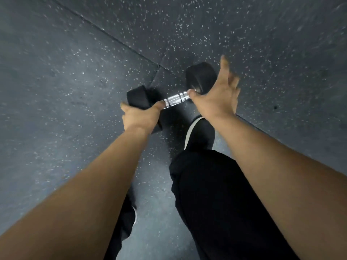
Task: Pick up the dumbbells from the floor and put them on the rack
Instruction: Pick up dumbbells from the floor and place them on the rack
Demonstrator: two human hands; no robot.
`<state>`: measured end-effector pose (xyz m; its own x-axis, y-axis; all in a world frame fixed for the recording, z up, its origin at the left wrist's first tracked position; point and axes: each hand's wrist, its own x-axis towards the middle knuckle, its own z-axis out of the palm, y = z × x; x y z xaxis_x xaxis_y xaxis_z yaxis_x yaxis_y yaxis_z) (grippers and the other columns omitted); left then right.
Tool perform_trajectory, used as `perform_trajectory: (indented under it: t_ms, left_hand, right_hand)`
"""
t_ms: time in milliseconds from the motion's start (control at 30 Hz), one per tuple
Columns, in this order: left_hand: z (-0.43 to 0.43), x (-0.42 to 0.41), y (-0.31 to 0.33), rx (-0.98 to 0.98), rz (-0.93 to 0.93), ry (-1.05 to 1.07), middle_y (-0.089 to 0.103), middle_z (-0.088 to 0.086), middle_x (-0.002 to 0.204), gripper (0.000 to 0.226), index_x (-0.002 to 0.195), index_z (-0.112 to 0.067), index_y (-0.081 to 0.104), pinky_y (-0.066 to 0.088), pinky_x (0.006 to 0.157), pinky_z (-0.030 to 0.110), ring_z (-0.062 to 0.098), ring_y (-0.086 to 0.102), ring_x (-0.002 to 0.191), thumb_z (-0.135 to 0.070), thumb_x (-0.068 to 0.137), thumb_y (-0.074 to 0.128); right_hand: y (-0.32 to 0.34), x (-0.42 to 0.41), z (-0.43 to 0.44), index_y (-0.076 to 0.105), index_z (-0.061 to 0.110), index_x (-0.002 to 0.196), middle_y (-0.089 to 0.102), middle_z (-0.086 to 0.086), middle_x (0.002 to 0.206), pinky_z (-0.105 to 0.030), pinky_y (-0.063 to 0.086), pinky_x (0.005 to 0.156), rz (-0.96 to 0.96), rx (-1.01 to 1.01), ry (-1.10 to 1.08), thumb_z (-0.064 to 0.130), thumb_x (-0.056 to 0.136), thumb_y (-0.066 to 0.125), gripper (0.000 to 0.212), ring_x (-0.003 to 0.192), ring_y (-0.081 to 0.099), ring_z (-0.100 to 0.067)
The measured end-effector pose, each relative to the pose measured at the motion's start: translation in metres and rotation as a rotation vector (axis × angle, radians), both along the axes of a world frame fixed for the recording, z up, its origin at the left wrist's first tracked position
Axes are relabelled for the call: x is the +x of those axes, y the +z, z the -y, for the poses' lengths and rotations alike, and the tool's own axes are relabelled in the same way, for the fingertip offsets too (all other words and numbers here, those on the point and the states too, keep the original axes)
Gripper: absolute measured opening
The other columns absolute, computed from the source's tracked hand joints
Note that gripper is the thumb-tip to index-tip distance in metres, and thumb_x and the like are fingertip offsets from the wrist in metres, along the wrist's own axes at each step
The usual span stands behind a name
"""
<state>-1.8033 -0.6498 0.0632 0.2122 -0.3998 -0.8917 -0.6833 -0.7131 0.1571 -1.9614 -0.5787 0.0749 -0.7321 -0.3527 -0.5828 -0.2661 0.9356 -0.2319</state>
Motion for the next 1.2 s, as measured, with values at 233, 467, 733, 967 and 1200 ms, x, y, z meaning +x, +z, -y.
perform_trajectory:
  t_ms: [233,467,733,967,1200]
  left_hand:
    - [0.006,-0.002,-0.040,-0.071,0.001,0.314,0.059,0.005,0.126,0.092,0.125,-0.025,0.047,0.057,0.095,0.043,0.026,0.065,0.101,-0.048,0.045,0.087]
    - [0.002,0.001,-0.049,-0.165,0.039,0.286,0.028,0.010,0.162,0.132,0.160,-0.035,0.014,0.047,0.107,0.052,0.037,0.045,0.138,-0.046,0.043,0.076]
    - [0.006,0.005,-0.048,-0.112,-0.114,0.304,0.072,0.002,0.084,0.028,0.093,-0.016,0.068,0.065,0.074,0.045,0.028,0.076,0.087,-0.016,0.068,0.081]
    - [0.000,0.007,-0.042,-0.160,-0.173,0.281,0.071,-0.001,0.092,0.035,0.096,-0.021,0.062,0.064,0.078,0.044,0.026,0.074,0.093,-0.014,0.070,0.083]
    - [0.005,0.009,0.052,-0.267,-0.222,0.241,0.070,-0.002,0.090,0.041,0.105,-0.016,0.066,0.054,0.054,0.025,0.017,0.069,0.078,-0.013,0.068,0.083]
  right_hand:
    - [-0.048,-0.017,0.012,0.017,0.034,0.164,0.053,-0.008,0.149,-0.040,0.045,0.110,0.036,0.022,0.018,0.051,0.076,0.086,0.113,0.136,0.052,-0.032]
    - [-0.059,-0.027,0.002,0.052,0.031,0.139,0.061,0.013,0.112,-0.022,0.044,0.084,0.083,-0.057,-0.088,0.038,0.074,0.083,0.073,0.109,0.062,-0.016]
    - [-0.058,-0.034,0.004,0.048,0.037,0.146,0.057,0.014,0.113,-0.028,0.048,0.098,0.111,-0.047,-0.045,0.032,0.074,0.085,0.081,0.105,0.058,-0.015]
    - [-0.051,-0.033,-0.003,0.049,0.033,0.149,0.063,0.011,0.118,-0.033,0.052,0.101,0.129,-0.100,-0.042,0.032,0.071,0.086,0.086,0.114,0.064,-0.019]
    - [0.044,-0.030,-0.010,0.046,0.035,0.152,0.066,0.009,0.122,-0.034,0.051,0.105,0.088,-0.246,-0.109,0.031,0.071,0.086,0.090,0.116,0.064,-0.018]
